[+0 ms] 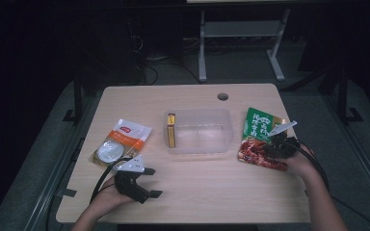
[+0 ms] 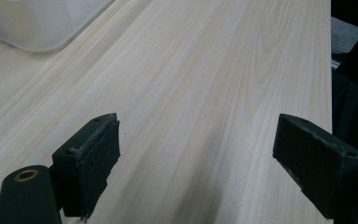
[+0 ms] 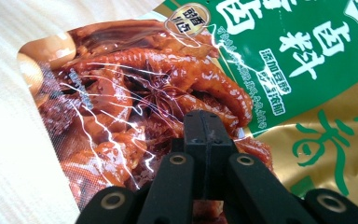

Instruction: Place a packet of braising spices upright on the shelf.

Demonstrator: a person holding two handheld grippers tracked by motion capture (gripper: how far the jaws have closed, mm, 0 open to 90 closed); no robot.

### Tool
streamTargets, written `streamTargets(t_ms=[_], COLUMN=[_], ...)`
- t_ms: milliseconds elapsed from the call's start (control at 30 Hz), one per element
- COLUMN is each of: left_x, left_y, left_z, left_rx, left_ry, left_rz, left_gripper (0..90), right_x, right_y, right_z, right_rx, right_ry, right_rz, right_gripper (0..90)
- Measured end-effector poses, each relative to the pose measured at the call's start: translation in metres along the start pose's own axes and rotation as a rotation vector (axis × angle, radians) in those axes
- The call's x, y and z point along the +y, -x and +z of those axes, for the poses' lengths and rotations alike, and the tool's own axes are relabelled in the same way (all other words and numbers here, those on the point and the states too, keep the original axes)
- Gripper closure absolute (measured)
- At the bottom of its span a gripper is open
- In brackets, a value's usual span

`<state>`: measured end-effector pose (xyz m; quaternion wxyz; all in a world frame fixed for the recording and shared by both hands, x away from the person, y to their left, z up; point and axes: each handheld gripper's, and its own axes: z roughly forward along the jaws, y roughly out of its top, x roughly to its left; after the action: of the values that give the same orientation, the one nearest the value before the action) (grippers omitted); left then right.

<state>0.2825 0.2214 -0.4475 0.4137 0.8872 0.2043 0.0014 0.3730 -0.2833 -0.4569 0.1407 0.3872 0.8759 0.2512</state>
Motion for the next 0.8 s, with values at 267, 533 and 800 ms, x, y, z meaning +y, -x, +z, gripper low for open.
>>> streamTargets(t_ms=[267, 533, 800], left_x=[0.0, 0.0, 0.001], left_y=[0.001, 0.001, 0.001], left_z=[0.0, 0.0, 0.002], left_rx=[0.0, -0.003, -0.009], left_ry=[0.0, 0.001, -0.006], left_rz=[0.002, 0.001, 0.002], left_gripper=[14.2, 14.2, 14.2], right_x=[0.0, 0.005, 0.012], right_y=[-0.016, -0.037, -0.05], right_z=[-0.002, -0.003, 0.0], right_rx=[0.065, 0.092, 0.148], right_ry=[-0.009, -0.024, -0.027], right_rz=[-0.047, -0.129, -0.175], right_gripper=[90.0, 90.0, 90.0])
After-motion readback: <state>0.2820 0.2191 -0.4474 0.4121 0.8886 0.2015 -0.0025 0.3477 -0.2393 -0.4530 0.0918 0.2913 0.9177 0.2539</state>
